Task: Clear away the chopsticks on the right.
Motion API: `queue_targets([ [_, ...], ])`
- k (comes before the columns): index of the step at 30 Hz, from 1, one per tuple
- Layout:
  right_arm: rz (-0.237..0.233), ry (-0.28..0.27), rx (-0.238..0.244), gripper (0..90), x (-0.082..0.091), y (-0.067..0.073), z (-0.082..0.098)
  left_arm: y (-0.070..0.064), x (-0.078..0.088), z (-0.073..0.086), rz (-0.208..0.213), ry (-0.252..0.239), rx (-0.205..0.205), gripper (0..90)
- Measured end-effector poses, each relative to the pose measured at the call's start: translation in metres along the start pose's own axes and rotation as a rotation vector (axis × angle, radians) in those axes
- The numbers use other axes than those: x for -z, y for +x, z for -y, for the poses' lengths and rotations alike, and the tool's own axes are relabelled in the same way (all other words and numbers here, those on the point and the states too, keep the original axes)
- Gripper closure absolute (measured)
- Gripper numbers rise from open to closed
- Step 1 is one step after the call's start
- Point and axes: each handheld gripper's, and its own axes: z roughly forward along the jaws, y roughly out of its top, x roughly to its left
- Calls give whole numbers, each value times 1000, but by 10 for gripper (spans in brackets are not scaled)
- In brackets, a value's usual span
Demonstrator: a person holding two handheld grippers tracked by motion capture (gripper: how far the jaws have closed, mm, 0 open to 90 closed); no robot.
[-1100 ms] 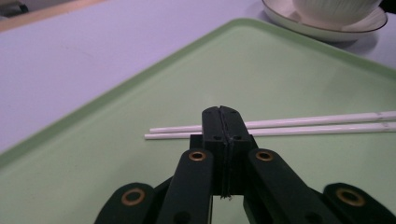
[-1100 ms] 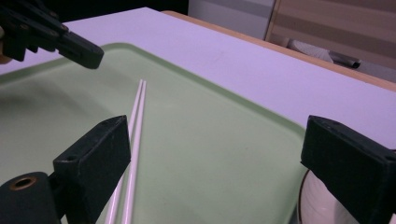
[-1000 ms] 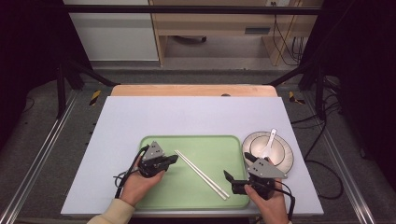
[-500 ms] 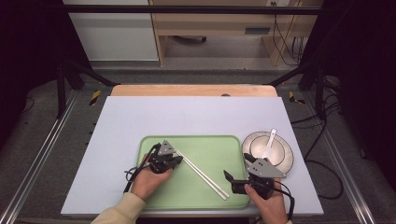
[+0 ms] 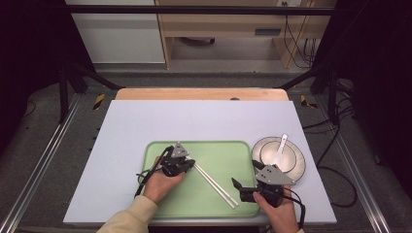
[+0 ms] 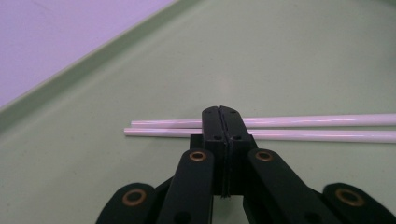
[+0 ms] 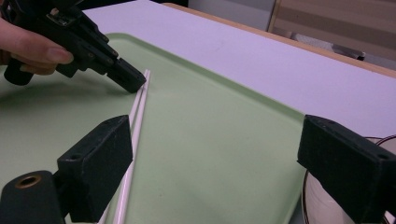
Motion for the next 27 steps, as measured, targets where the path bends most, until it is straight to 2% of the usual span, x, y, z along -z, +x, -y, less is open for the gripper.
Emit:
queue_targets([
  [6,-4,9,2,102,-1,0,0,-6,-9,-9,10,13,-45,897],
  [11,-10,13,7,103,-2,2,0,-13,-17,-16,34,14,-79,897],
  [16,-20,13,15,103,-3,5,0,-17,-25,-23,50,-5,-85,898],
  [22,-17,13,15,104,-2,5,0,-22,-32,-33,76,14,-145,898],
  [25,-18,11,13,105,-2,4,0,-26,-37,-37,95,12,-150,898],
  [27,-19,9,13,105,-2,4,0,-28,-40,-40,98,23,-171,898],
])
